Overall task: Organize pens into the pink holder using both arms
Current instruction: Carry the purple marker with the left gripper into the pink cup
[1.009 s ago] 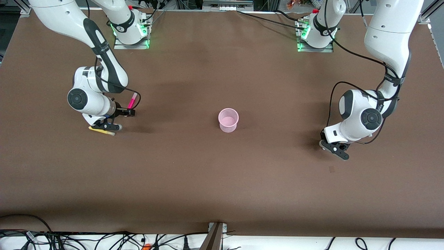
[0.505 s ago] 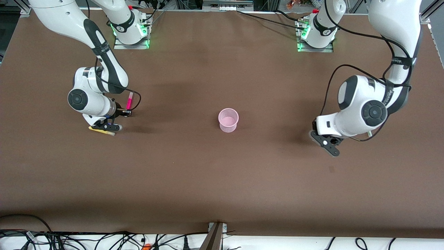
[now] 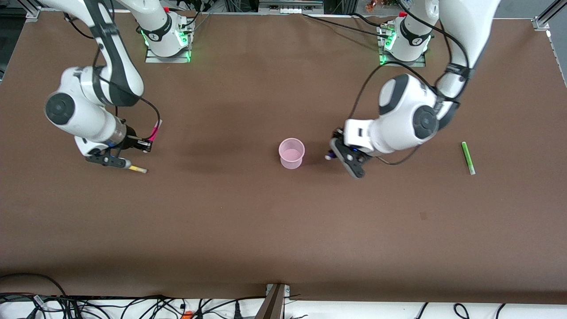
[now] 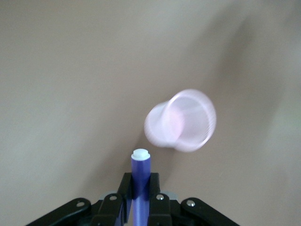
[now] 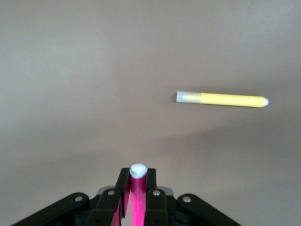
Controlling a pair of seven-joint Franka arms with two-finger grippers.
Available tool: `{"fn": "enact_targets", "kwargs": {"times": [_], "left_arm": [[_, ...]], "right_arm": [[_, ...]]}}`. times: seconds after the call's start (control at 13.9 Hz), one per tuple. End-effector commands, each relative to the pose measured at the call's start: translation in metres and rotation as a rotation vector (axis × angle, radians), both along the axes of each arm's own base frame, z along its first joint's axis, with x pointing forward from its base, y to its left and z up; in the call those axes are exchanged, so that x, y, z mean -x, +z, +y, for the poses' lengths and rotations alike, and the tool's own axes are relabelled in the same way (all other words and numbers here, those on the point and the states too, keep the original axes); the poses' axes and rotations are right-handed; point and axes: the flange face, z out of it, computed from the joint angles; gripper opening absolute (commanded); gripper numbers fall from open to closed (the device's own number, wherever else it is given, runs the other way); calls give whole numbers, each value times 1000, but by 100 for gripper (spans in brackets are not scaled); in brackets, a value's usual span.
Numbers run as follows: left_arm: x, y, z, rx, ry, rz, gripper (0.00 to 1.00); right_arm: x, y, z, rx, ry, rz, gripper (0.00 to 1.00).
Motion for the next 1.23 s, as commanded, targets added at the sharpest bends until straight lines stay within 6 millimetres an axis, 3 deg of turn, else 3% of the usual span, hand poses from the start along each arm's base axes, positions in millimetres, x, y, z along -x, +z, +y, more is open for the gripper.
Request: {"fn": "enact_targets", "kwargs": {"times": [0.0, 0.14, 0.29, 0.58, 1.01, 1.08, 1.15], "left_arm": [[17, 5, -58, 133, -77, -129, 0], [29, -2, -89, 202, -144, -219, 0], [35, -13, -102, 226, -187, -266, 0], [29, -40, -96, 231, -352, -378, 0], [34, -61, -101, 238, -374, -376, 0], [35, -62, -102, 241, -375, -372, 53], [33, -62, -100, 237, -379, -377, 100]], "right_arm": [[4, 35, 2, -10, -32, -51, 0], [6, 56, 3, -12, -22, -88, 0], [5, 59, -1, -10, -31, -96, 0], [5, 59, -4, -9, -37, -96, 0], [4, 55, -4, -8, -37, -93, 0], [4, 55, -5, -8, -39, -93, 0], [4, 55, -4, -8, -37, -93, 0]]}}
